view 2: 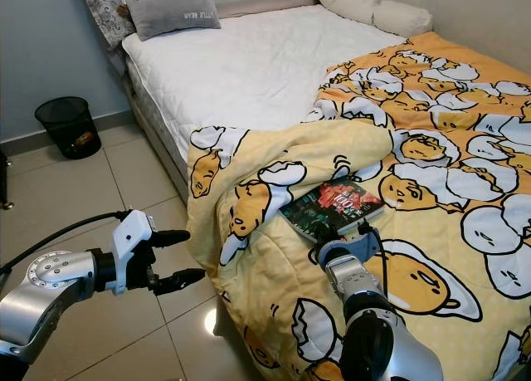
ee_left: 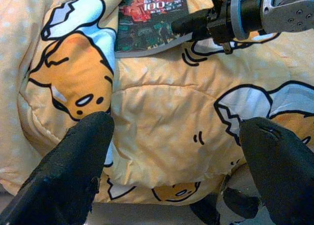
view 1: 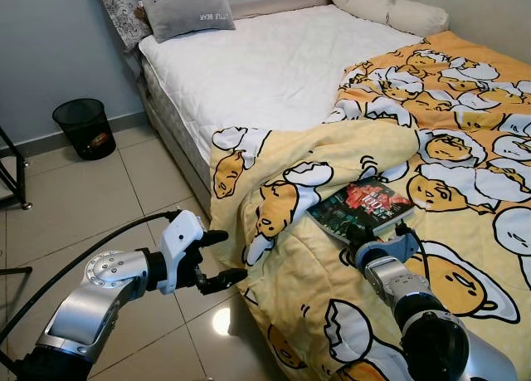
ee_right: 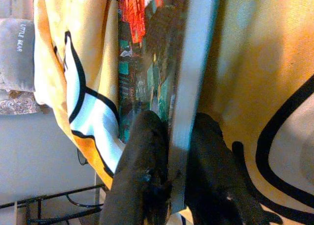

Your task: Clean up the room

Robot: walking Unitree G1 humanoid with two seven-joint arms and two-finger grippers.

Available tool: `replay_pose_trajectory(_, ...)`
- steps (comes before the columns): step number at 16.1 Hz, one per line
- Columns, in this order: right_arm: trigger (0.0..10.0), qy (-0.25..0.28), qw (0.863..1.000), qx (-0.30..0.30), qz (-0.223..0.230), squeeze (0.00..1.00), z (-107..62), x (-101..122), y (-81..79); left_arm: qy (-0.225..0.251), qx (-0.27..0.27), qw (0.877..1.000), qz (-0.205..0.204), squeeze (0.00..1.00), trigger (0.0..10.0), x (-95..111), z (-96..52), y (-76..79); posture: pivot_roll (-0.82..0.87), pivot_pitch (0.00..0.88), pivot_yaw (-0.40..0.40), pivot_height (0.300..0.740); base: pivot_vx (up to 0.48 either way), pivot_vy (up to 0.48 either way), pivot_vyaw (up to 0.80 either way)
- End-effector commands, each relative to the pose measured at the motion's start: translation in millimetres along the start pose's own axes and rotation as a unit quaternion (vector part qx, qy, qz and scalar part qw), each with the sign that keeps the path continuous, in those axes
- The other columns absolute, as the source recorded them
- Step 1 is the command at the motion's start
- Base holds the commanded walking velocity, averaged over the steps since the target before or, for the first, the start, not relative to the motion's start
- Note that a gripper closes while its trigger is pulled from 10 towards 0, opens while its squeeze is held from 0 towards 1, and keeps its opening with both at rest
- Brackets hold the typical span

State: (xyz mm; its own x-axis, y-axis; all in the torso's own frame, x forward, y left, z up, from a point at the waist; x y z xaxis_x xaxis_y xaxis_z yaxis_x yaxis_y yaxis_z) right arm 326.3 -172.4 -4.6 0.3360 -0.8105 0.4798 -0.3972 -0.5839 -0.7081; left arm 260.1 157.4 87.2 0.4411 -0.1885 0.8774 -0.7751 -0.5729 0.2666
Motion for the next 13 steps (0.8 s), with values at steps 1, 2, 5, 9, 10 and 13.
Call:
replay_pose_trajectory(1, 0.0, 0.022, 1.0, 0.015, 0.008, 0.0, 1.4, 8.9, -7.2, 0.013, -0.001, 1.0, 0.006, 0.39, 10.0, 8.6, -2.0, -0.3, 0.05, 0.0, -0.006, 0.74, 0.0, 0.0, 0.0)
replay_pose_trajectory(2, 0.0, 0.039, 0.999, 0.017, 0.018, 0.0, 1.4, 14.4, -8.4, 0.016, -0.001, 1.0, 0.004, 0.39, 10.0, 8.9, -2.8, 0.4, 0.05, 0.0, -0.006, 0.74, 0.0, 0.0, 0.0)
replay_pose_trajectory(5, 0.0, 0.068, 0.997, 0.037, -0.011, 0.0, -0.4, 28.1, -10.4, 0.03, 0.005, 0.999, -0.014, 0.39, 10.0, 6.0, -5.5, 5.3, 0.06, 0.0, -0.008, 0.74, 0.0, 0.0, 0.0)
replay_pose_trajectory(9, 0.0, 0.135, 0.984, 0.057, -0.102, 0.0, -8.5, 52.7, -18.4, 0.061, 0.026, 0.997, -0.027, 0.39, 10.0, 6.6, -5.1, 10.8, 0.03, 0.0, -0.003, 0.74, 0.0, 0.0, 0.0)
replay_pose_trajectory(10, 0.0, 0.205, 0.967, 0.044, -0.147, 0.0, -19.1, 72.4, -24.3, 0.081, 0.058, 0.995, -0.022, 0.4, 10.0, 10.0, -2.5, 9.6, 0.03, 0.0, -0.003, 0.74, 0.0, 0.0, 0.0)
replay_pose_trajectory(13, 0.0, 0.294, 0.895, 0.032, -0.333, 0.0, -45.1, 75.9, -50.9, 0.125, 0.154, 0.98, -0.02, 0.39, 10.0, 20.2, 4.3, -0.4, 0.01, 0.0, -0.014, 0.74, 0.0, 0.0, 0.0)
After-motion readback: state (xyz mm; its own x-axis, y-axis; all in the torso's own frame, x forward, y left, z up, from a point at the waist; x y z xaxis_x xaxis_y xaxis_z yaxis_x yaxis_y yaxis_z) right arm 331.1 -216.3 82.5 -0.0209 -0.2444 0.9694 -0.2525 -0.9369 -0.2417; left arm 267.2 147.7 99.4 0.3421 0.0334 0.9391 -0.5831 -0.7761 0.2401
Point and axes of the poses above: a point about 5 cm out from each wrist's last joint towards the gripper, its own z axis pointing out of the wrist towards the gripper, its own x axis along the axis of the wrist's last joint, y = z × x, the point moved 2 cm from there along z, pointing out of the wrist towards the gripper, and after that the axes turned 15 degrees about -z, right-handed, at the moved point
